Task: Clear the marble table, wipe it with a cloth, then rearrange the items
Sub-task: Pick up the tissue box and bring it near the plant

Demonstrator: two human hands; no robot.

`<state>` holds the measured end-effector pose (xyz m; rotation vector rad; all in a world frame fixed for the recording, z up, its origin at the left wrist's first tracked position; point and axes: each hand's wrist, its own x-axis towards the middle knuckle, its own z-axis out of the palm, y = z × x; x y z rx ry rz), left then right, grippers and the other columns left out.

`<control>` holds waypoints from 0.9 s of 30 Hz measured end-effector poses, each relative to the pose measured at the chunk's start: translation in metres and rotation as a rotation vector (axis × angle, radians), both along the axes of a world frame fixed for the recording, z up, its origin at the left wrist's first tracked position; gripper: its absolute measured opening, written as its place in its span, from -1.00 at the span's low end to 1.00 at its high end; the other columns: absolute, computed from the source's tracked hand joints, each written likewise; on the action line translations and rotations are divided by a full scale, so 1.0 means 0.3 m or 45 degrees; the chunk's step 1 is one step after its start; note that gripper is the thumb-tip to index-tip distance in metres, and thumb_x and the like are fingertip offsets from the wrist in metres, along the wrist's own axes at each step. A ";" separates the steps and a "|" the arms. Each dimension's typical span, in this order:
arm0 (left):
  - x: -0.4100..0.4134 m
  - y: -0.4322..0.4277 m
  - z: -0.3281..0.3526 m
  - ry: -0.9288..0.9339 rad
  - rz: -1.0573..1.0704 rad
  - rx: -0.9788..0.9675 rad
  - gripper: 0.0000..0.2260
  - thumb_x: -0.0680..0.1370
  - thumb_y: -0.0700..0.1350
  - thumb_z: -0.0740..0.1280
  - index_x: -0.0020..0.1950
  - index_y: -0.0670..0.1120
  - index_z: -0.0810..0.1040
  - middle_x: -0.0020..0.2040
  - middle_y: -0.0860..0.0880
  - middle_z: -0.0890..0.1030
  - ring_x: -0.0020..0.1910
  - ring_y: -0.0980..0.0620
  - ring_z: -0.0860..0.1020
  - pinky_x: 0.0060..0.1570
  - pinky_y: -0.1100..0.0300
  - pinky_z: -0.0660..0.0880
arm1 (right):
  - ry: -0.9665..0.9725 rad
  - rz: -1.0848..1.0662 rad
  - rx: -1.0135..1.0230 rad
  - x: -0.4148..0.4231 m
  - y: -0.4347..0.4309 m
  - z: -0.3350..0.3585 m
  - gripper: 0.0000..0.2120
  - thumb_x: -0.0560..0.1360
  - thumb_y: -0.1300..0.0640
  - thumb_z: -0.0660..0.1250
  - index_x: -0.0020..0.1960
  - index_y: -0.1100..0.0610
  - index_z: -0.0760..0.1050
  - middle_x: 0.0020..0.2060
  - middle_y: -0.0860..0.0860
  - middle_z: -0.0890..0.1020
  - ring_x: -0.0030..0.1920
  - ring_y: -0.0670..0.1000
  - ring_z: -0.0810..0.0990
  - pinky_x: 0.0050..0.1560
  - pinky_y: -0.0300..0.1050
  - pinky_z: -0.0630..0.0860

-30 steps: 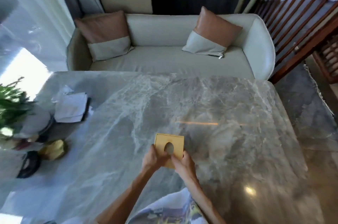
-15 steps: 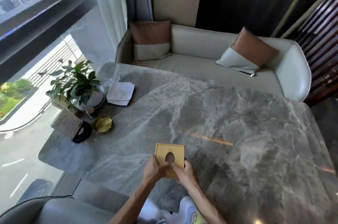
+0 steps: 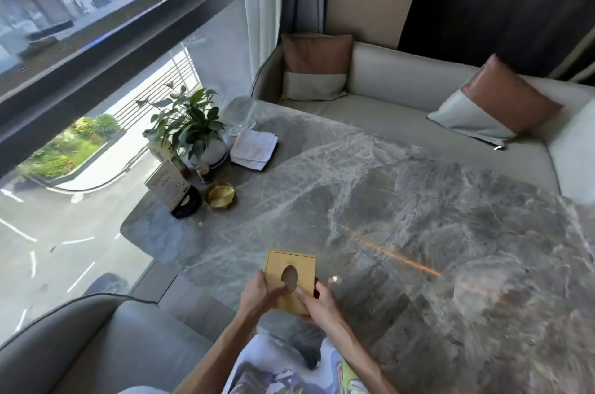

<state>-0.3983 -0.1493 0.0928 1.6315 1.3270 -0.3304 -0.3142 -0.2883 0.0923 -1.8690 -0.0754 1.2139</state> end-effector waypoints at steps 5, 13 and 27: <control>-0.024 0.124 -0.001 -0.026 -0.014 -0.019 -0.56 0.32 0.12 0.41 0.05 -0.12 0.47 -0.20 -0.05 0.54 -0.36 0.05 0.46 -0.51 0.23 0.31 | -0.032 0.107 -0.071 -0.014 0.115 -0.039 -0.51 0.44 -0.20 0.33 0.29 -0.02 0.49 0.17 -0.04 0.64 0.18 0.00 0.59 0.26 0.02 0.52; -0.127 0.579 -0.040 -0.031 -0.132 -0.017 -0.54 0.29 0.14 0.40 0.05 -0.12 0.52 -0.13 -0.07 0.66 -0.24 -0.03 0.62 -0.40 0.17 0.46 | 0.116 -0.099 -0.095 -0.143 0.553 0.017 -0.92 0.55 0.01 0.29 -0.02 -0.10 0.55 -0.10 -0.12 0.65 0.04 0.01 0.59 0.24 0.01 0.48; -0.300 1.044 -0.103 -0.046 -0.296 -0.130 -0.70 0.49 -0.04 0.40 0.06 -0.14 0.38 -0.17 0.00 0.52 -0.31 0.16 0.48 -0.47 0.39 0.41 | 0.225 -0.224 -0.079 -0.356 1.026 -0.043 -0.71 0.59 0.06 0.26 0.31 0.04 0.43 0.14 -0.03 0.59 0.06 -0.05 0.54 -0.15 -0.31 0.44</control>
